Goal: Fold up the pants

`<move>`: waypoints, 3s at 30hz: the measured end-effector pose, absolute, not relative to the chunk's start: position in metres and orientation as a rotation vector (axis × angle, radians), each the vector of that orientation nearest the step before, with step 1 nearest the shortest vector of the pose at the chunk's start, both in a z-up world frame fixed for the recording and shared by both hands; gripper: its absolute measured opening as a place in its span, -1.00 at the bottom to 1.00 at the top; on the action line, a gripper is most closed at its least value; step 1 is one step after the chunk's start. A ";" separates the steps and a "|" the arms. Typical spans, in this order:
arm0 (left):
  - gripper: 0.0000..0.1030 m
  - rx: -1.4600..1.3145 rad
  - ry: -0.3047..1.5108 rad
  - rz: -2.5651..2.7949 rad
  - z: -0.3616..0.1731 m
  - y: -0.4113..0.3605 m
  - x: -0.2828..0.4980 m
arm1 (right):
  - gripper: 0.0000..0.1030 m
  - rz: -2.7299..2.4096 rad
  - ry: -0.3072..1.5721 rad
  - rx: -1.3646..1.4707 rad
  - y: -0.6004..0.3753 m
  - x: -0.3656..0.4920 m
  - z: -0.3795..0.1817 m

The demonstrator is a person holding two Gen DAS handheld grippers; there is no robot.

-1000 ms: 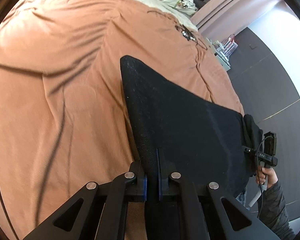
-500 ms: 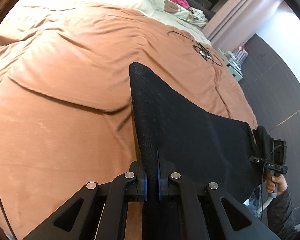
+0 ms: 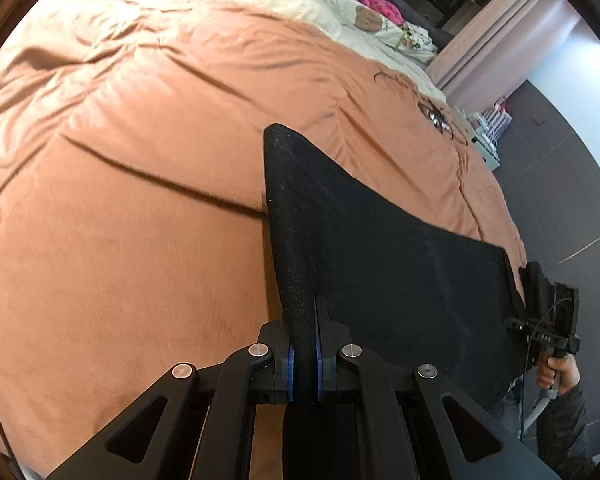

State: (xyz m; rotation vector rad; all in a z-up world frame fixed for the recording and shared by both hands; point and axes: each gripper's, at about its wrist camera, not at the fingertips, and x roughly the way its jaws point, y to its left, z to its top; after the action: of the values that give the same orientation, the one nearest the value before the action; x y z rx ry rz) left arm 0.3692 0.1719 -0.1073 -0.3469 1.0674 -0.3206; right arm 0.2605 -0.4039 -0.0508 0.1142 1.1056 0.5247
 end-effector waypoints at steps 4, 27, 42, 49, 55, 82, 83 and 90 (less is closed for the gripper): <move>-0.77 -0.342 1.117 -0.279 -0.130 0.166 0.363 | -0.45 0.475 1.118 0.081 -0.404 0.266 -0.063; -0.11 -0.634 0.991 -0.198 -0.153 0.207 0.269 | -0.45 0.375 1.029 0.033 -0.412 0.220 -0.032; -0.11 -0.747 0.886 -0.136 -0.171 0.201 0.231 | -0.48 0.501 0.907 0.053 -0.347 0.190 -0.002; -0.21 -0.791 0.835 -0.090 -0.179 0.194 0.225 | -0.59 0.591 0.919 0.035 -0.295 0.203 -0.015; -0.51 -0.772 0.795 -0.072 -0.174 0.189 0.216 | -0.79 0.629 0.950 0.015 -0.257 0.224 -0.034; -0.77 -0.819 0.746 -0.043 -0.174 0.187 0.210 | -0.86 0.697 1.103 -0.030 -0.178 0.217 -0.105; -0.77 -0.820 0.743 -0.041 -0.174 0.187 0.210 | -0.87 0.699 1.107 -0.022 -0.178 0.219 -0.103; -0.77 -0.831 0.728 -0.030 -0.173 0.187 0.208 | -0.87 0.655 1.055 0.004 -0.189 0.230 -0.083</move>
State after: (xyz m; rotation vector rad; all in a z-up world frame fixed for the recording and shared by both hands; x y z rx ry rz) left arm 0.2077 0.1871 -0.1732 -0.8310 0.7281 -0.0304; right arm 0.2304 -0.1886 -0.0830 0.0035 1.0545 0.6549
